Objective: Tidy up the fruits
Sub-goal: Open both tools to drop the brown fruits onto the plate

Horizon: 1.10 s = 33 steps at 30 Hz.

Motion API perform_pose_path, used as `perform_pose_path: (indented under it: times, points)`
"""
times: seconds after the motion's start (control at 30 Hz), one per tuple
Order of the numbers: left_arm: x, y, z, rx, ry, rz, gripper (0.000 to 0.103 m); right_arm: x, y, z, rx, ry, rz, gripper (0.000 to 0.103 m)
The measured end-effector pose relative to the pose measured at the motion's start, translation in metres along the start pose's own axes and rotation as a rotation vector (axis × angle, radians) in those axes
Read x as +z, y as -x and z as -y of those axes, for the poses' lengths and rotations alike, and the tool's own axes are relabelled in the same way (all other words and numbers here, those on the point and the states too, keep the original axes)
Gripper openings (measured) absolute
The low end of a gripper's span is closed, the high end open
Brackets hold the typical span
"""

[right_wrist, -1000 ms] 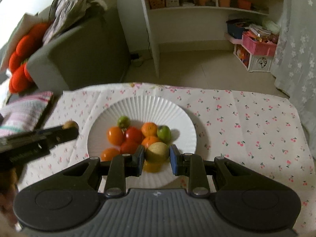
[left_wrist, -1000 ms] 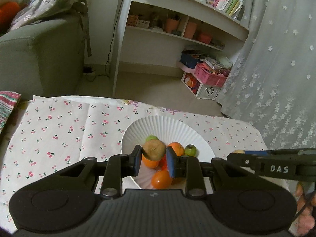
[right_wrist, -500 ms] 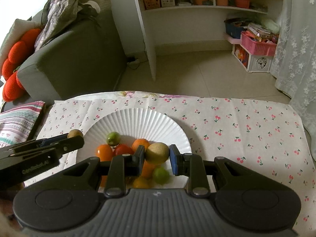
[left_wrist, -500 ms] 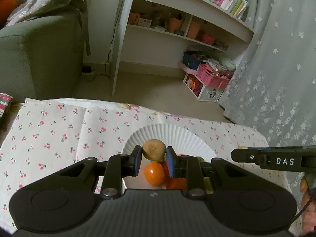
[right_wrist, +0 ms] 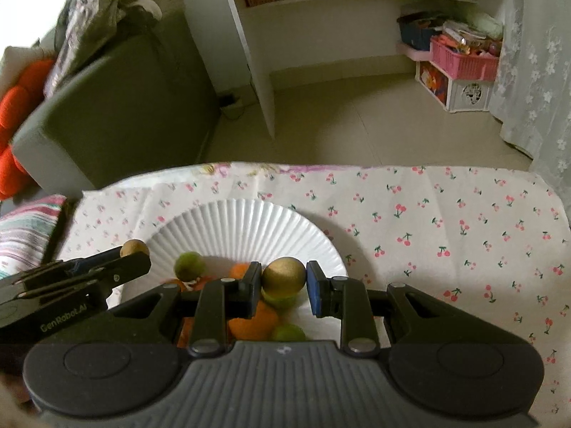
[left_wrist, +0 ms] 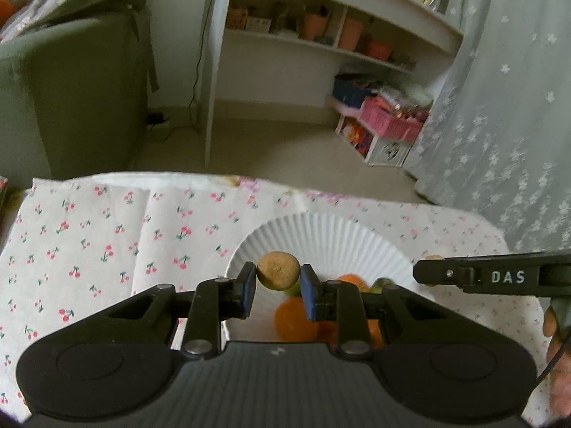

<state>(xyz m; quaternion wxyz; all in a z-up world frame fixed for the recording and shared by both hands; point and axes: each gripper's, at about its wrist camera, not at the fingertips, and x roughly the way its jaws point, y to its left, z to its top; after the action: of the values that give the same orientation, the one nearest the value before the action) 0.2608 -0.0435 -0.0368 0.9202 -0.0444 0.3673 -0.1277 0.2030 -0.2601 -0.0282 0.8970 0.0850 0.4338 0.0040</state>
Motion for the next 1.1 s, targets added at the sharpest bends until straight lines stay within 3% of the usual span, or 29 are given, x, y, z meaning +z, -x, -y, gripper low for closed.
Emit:
perform_pose_path:
  times: [0.17, 0.43, 0.63, 0.83, 1.1]
  points:
    - [-0.002, -0.003, -0.001, 0.004, -0.01, -0.007, 0.011, -0.003, -0.021, -0.011, 0.059, -0.004, 0.026, 0.024]
    - [-0.007, -0.008, -0.002, 0.009, -0.031, -0.021, 0.012, 0.002, -0.03, -0.031, 0.068, 0.042, 0.054, 0.024]
    - [-0.007, -0.007, -0.002, 0.006, -0.044, -0.022, 0.013, 0.0, -0.042, -0.038, 0.059, 0.051, 0.02, 0.024]
    - [-0.007, -0.006, -0.011, -0.054, -0.012, -0.045, 0.02, -0.001, -0.043, -0.041, 0.053, 0.06, 0.021, 0.033]
    - [-0.014, -0.004, -0.014, -0.116, 0.028, -0.076, 0.027, 0.0, -0.039, -0.038, 0.028, 0.056, 0.035, 0.034]
